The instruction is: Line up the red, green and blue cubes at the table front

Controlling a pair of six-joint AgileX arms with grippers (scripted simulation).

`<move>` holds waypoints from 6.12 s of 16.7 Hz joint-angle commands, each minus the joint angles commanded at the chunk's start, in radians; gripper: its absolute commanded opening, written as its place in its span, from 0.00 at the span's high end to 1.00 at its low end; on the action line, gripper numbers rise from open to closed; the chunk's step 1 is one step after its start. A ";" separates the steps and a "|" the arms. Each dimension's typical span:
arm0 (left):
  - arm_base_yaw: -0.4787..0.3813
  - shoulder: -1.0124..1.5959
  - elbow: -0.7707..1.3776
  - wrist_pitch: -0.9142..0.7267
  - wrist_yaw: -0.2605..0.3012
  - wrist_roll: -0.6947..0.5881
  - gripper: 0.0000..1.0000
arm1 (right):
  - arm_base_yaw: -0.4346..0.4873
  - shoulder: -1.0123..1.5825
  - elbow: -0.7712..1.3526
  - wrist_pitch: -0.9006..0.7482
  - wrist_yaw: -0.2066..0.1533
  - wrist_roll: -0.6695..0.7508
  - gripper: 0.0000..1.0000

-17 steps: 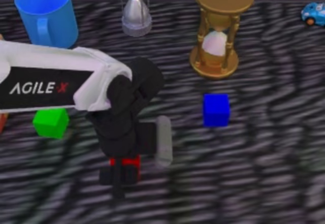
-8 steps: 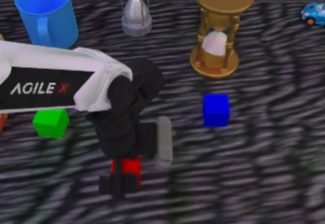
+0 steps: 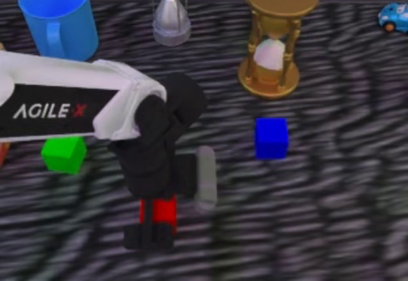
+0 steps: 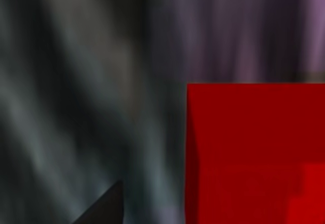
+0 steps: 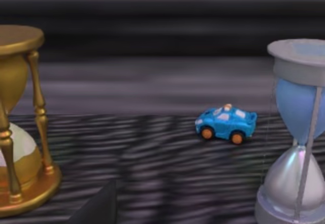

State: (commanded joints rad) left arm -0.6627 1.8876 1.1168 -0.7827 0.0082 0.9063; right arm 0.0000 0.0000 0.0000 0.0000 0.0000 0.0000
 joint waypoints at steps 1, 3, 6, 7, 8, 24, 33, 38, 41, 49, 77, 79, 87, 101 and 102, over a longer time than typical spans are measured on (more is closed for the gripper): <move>-0.001 -0.001 0.003 -0.003 0.000 0.001 0.00 | 0.000 0.000 0.000 0.000 0.000 0.000 0.00; 0.001 -0.015 0.033 -0.041 -0.001 0.003 0.00 | 0.000 0.000 0.000 0.000 0.000 0.000 0.00; 0.011 -0.058 0.099 -0.170 -0.002 0.001 0.00 | 0.000 0.000 0.000 0.000 0.000 0.000 0.00; 0.013 -0.074 0.122 -0.210 -0.002 0.000 0.00 | 0.000 0.000 0.000 0.000 0.000 0.000 0.00; 0.016 -0.088 0.141 -0.240 -0.001 0.000 0.00 | 0.000 0.000 0.000 0.000 0.000 0.000 0.00; 0.301 0.015 0.282 -0.293 -0.006 -0.479 0.00 | 0.000 0.000 0.000 0.000 0.000 0.000 0.00; 0.529 0.084 0.365 -0.298 -0.007 -0.847 0.00 | 0.000 0.000 0.000 0.000 0.000 0.000 0.00; 0.526 0.087 0.350 -0.282 -0.007 -0.846 0.00 | 0.000 0.000 0.000 0.000 0.000 0.000 0.00; 0.529 0.128 0.296 -0.185 -0.007 -0.847 0.00 | 0.000 0.000 0.000 0.000 0.000 0.000 0.00; 0.530 0.220 0.182 0.021 -0.006 -0.843 0.00 | 0.000 0.000 0.000 0.000 0.000 0.000 0.00; 0.534 0.164 0.243 -0.068 -0.005 -0.843 1.00 | 0.000 0.000 0.000 0.000 0.000 0.000 0.00; 0.539 0.133 0.286 -0.158 -0.005 -0.843 1.00 | 0.000 0.000 0.000 0.000 0.000 0.000 0.00; 0.540 0.091 0.336 -0.238 -0.006 -0.846 1.00 | 0.000 0.000 0.000 0.000 0.000 0.000 0.00; -0.077 0.170 0.505 -0.357 -0.022 -1.635 1.00 | 0.000 0.000 0.000 0.000 0.000 0.000 0.00; -0.118 0.169 0.513 -0.361 -0.024 -1.682 1.00 | 0.000 0.000 0.000 0.000 0.000 0.000 0.00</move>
State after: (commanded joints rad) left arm -0.7810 2.0569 1.6301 -1.1438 -0.0158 -0.7761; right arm 0.0000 0.0000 0.0000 0.0000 0.0000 0.0000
